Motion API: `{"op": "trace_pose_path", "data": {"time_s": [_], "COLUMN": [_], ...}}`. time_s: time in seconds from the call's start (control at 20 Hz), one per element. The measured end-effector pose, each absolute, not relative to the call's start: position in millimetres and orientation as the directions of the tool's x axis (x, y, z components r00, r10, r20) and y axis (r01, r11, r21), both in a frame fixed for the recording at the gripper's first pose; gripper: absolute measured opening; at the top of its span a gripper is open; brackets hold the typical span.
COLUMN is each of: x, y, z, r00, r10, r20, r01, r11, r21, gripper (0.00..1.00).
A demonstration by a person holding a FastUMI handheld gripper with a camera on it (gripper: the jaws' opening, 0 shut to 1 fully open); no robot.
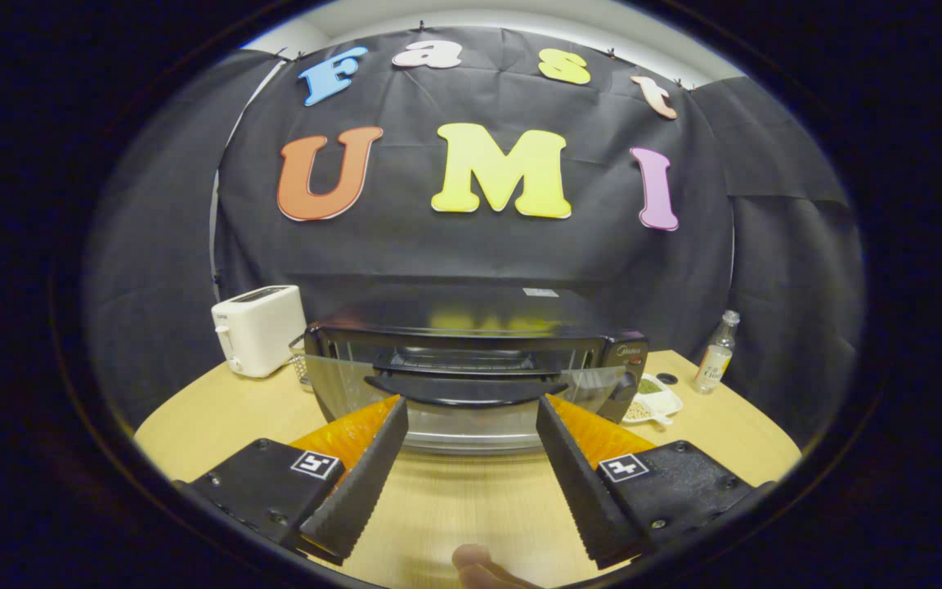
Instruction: Open the toaster oven, put the food inside, and close the toaster oven door.
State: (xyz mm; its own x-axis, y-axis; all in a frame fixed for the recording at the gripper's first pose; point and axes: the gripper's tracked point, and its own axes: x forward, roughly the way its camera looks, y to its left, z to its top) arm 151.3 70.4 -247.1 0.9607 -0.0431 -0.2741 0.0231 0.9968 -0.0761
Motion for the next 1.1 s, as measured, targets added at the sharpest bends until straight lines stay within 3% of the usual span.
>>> {"op": "trace_pose_path", "data": {"time_s": [0.25, 0.65, 1.1], "x": [100, -39, -122], "y": [59, -10, -51], "z": [-183, -48, -12], "r00": [0.984, 0.991, 0.977], "r10": [-0.038, -0.11, -0.165], "r20": [-0.173, 0.072, 0.135], "r01": [0.023, 0.116, 0.178], "r11": [0.996, 0.99, 0.98], "r21": [-0.089, -0.081, -0.088], "gripper": [1.0, 1.0, 1.0]}}
